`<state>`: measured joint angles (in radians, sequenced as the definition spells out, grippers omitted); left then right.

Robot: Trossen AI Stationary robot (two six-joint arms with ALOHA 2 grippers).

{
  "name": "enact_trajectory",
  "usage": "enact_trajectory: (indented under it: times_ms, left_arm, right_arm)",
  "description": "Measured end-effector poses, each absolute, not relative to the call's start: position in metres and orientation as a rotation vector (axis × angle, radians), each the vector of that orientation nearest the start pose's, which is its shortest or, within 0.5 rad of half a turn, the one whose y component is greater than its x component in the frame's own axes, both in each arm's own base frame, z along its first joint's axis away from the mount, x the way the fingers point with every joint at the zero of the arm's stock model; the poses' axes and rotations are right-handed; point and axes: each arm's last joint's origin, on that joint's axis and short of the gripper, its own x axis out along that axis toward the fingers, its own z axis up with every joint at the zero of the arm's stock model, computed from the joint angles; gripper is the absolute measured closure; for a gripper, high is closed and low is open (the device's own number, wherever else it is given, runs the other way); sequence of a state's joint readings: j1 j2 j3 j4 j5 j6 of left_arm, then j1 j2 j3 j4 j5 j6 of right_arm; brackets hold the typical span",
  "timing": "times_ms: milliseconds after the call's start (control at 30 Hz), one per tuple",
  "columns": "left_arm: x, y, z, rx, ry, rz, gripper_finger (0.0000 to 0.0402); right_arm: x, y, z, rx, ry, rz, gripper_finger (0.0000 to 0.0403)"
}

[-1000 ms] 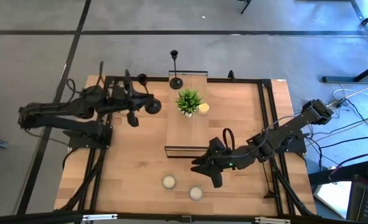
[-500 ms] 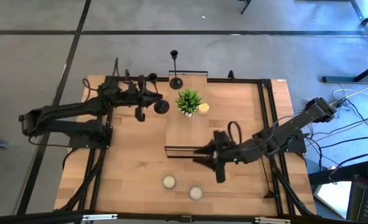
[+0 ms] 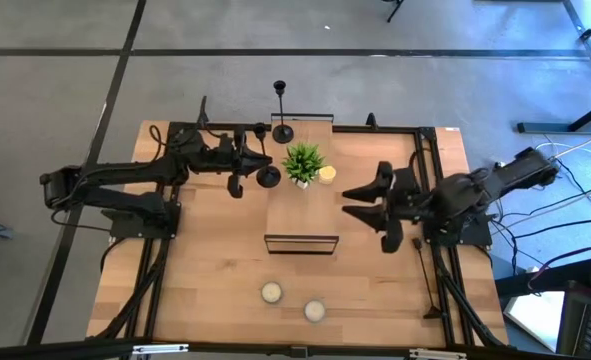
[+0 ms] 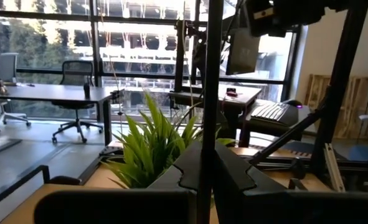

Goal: Pick & Place candle stick holders
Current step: Put the left candle holder on the shelf

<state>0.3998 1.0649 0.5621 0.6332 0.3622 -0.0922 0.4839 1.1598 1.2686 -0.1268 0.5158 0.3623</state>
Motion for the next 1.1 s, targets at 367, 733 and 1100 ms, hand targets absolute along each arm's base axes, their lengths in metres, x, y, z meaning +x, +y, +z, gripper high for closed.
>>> enact_trajectory:
  times_ms: [367, 733, 1100]
  left_arm:
    - [0.211, 0.089, 0.265, -0.047, -0.117, 0.047, 0.0390]
    - [0.206, 0.088, 0.255, -0.047, -0.183, 0.045, 0.0390]
    - [0.219, 0.095, 0.242, -0.044, -0.145, 0.017, 0.0390]
  right_arm:
    - [0.225, 0.093, 0.428, 0.328, 0.038, -0.054, 0.0231]
    - [0.228, 0.085, 0.427, 0.328, 0.034, -0.088, 0.0231]
    - [0.231, 0.079, 0.429, 0.351, 0.020, -0.088, 0.0231]
